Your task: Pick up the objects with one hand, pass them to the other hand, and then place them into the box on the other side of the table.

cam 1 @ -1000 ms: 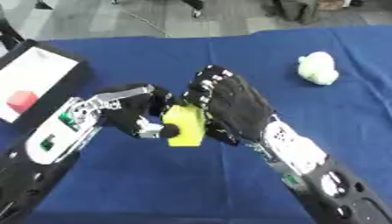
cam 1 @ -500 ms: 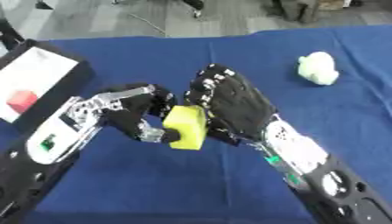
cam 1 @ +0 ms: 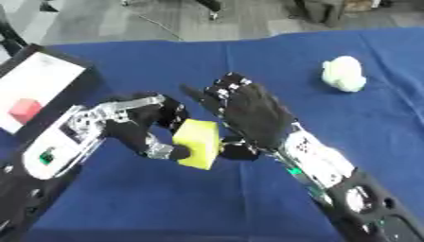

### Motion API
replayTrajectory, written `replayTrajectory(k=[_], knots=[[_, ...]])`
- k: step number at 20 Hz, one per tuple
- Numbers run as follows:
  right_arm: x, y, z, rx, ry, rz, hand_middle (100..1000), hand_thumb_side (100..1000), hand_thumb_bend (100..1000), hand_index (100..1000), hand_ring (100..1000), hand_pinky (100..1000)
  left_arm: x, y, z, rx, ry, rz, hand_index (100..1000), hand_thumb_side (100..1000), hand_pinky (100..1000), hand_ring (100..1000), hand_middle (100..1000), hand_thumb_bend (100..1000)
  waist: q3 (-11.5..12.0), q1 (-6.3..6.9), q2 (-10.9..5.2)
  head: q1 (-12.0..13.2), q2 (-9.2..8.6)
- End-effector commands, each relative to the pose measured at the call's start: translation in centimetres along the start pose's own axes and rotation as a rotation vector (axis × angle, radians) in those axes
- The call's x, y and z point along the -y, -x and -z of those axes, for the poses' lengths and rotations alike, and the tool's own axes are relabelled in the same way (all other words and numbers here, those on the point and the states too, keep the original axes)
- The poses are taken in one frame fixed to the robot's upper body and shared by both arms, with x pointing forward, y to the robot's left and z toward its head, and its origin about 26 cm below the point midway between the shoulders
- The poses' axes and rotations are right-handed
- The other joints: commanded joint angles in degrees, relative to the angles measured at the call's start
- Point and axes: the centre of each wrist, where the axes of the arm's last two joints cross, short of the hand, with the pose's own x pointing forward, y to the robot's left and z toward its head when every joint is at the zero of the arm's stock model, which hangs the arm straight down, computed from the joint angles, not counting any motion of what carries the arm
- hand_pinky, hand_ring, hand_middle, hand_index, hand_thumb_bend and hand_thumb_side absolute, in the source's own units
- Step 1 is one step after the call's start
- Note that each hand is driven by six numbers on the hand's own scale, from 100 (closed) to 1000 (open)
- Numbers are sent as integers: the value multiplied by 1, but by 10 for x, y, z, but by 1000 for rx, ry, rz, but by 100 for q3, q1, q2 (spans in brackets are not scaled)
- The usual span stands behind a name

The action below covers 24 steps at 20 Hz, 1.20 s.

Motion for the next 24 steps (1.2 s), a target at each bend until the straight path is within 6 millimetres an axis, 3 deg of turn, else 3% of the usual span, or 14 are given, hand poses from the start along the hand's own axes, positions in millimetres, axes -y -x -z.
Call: replayTrajectory(k=[1, 3, 5, 6, 8, 10, 14, 18, 21, 24], knots=[[0, 2, 0, -21, -66, -22, 503, 520, 402, 994, 589, 651, -12, -10, -16, 10, -58, 47, 342, 100, 596, 478, 481, 114, -2, -4, -128, 15, -11], [-6, 3, -3, -39, -113, -15, 495, 496, 399, 987, 587, 649, -15, -12, -22, 17, -95, 50, 341, 107, 595, 477, 483, 100, -3, -4, -126, 27, -11], [-11, 4, -8, -66, -142, 3, 485, 530, 390, 975, 581, 645, -17, -13, -31, 26, -136, 52, 341, 100, 594, 477, 481, 110, -6, -1, -124, 50, -11], [-14, 5, -10, -86, -147, 13, 481, 480, 345, 971, 580, 644, -19, -15, -36, 29, -161, 57, 341, 100, 593, 476, 485, 110, -8, 1, -123, 71, -11], [-18, 7, -16, -128, -152, 31, 476, 529, 381, 966, 578, 642, -23, -17, -47, 37, -218, 65, 340, 100, 593, 476, 481, 110, -13, 3, -122, 125, -11], [-21, 10, -22, -171, -152, 42, 465, 525, 365, 951, 577, 643, -29, -19, -64, 40, -291, 74, 341, 100, 593, 476, 482, 112, -23, 5, -126, 240, -11], [-20, 17, -31, -222, -131, 60, 450, 511, 338, 932, 576, 648, -50, -18, -111, -23, -529, 145, 342, 100, 594, 476, 485, 128, -61, 10, -150, 705, -11], [-13, 20, -36, -239, -65, 101, 429, 498, 303, 918, 572, 649, -79, 15, -171, -292, -909, 238, 345, 100, 597, 481, 489, 165, -105, 24, -186, 1202, -11], [-10, 22, -39, -254, -29, 127, 417, 496, 291, 910, 567, 648, -99, 51, -216, -607, -1225, 284, 354, 100, 595, 486, 495, 197, -128, 36, -220, 1378, -11], [-8, 25, -41, -276, -4, 145, 407, 492, 284, 903, 564, 646, -110, 88, -245, -899, -1464, 290, 360, 100, 590, 485, 492, 205, -164, 21, -252, 1466, -11]])
